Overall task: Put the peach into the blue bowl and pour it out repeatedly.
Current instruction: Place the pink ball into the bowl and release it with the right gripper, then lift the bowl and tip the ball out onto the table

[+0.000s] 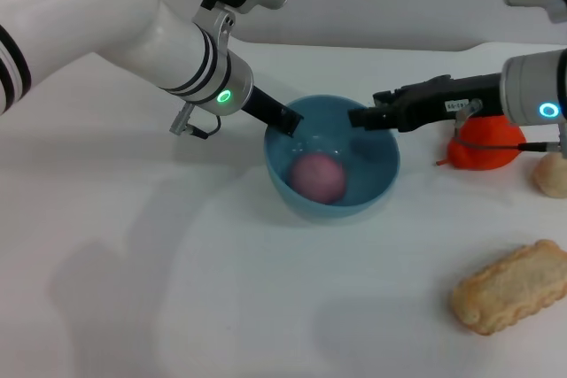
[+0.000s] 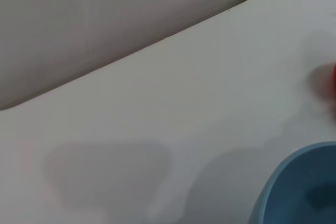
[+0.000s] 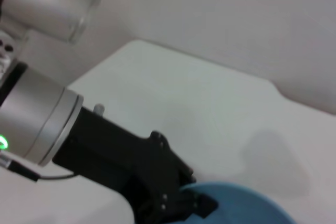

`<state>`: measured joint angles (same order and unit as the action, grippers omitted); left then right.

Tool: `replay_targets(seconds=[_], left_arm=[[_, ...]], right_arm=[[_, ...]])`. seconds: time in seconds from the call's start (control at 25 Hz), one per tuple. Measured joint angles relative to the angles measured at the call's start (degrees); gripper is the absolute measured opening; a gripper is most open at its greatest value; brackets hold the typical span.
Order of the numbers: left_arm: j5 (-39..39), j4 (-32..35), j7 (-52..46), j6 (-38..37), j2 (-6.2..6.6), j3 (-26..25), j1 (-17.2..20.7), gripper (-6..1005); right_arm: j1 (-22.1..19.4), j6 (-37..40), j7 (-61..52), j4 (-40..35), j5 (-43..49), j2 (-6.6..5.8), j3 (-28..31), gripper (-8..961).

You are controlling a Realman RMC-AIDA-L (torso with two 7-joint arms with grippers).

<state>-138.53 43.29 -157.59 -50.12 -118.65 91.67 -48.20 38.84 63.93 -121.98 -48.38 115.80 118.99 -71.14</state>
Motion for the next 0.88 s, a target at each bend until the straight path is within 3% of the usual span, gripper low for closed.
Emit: replay_targets(seconds=[0.12, 0.16, 0.44, 0.68, 0.76, 0.8, 0.88], left_arm=[[0.02, -0.05, 0.00, 0.24, 0.00, 0.00, 0.07, 0], [0.03, -0.05, 0.00, 0.30, -0.01, 0.00, 0.09, 0], [0.02, 0.03, 0.47, 0.78, -0.01, 0.18, -0.19, -1], [-0.18, 0.81, 0.61, 3.71, 0.02, 4.54, -0.48, -1], [-0.42, 1.37, 0.70, 5.23, 0.02, 6.21, -0.82, 0], [-0.50, 1.61, 0.84, 5.92, 0.02, 6.90, -1.03, 0], [-0.53, 1.91, 1.73, 7.31, 0.01, 7.86, -1.67, 0]], right_arm=[[-2.88, -2.51, 3.07, -2.14, -2.21, -0.14, 0.56, 532], [-5.91, -6.10, 5.85, -4.84, -2.61, -0.08, 0.60, 576], [-13.33, -17.03, 18.39, -8.89, -6.22, 0.74, 2.31, 574], [-17.98, -23.78, 40.93, -1.63, -30.54, 0.26, 4.79, 575], [-20.02, -22.00, 56.25, 4.24, -46.17, 0.16, 6.35, 575], [-20.02, -22.00, 56.25, 4.24, -46.17, 0.16, 6.35, 575], [-21.11, -18.71, 63.88, 8.63, -54.59, 0.03, 7.65, 576]])
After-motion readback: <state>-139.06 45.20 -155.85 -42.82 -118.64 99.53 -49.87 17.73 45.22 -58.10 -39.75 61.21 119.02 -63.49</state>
